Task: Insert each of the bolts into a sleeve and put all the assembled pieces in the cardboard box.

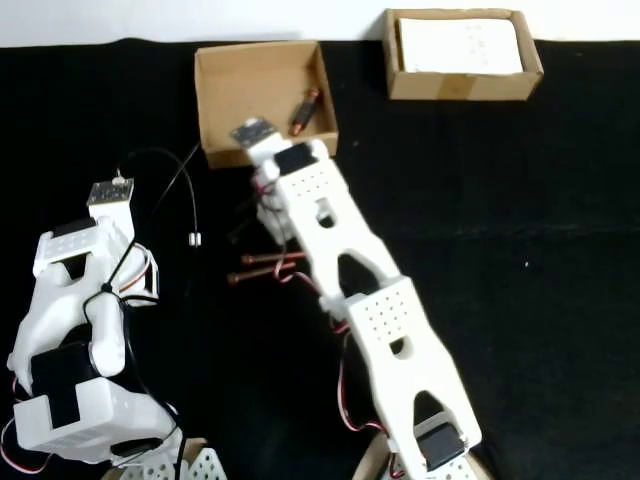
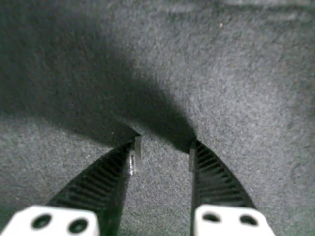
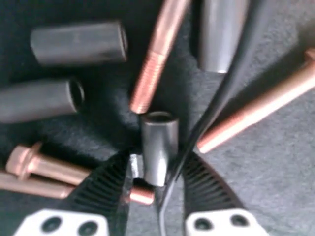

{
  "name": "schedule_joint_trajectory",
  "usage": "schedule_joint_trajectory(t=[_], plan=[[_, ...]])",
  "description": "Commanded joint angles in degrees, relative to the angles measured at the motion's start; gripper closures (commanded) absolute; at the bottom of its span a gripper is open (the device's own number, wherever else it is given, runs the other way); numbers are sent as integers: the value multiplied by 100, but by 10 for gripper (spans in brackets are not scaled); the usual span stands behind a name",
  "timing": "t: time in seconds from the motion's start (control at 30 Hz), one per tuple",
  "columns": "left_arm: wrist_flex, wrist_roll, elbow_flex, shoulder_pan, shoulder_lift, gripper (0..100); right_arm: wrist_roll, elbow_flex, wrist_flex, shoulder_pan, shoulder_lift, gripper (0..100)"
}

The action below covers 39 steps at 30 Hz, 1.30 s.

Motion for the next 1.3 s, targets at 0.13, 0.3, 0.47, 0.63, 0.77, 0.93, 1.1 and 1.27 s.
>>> schedule_joint_trajectory(t=[0.13,0.3,0.47,0.63,0.77,0.93,1.1,1.27], plan=[[9,-9,-171,-31,13,840,229,22,215,13,-286,991],[9,-9,-171,-31,13,840,229,-655,1103,189,-602,991],[0,-9,-171,-31,13,837,237,-1332,1332,585,-1279,991],[0,-9,-180,-31,22,836,229,-1068,1341,1130,-2501,991],[0,-9,-189,-22,22,836,220,215,1341,1798,-3662,991],[0,-18,-189,48,22,836,211,2563,1323,2668,-5147,991],[9,-18,-171,171,22,836,-273,4866,840,3204,-6149,991],[9,-26,-154,171,22,836,-510,7204,-382,3389,-6985,991]])
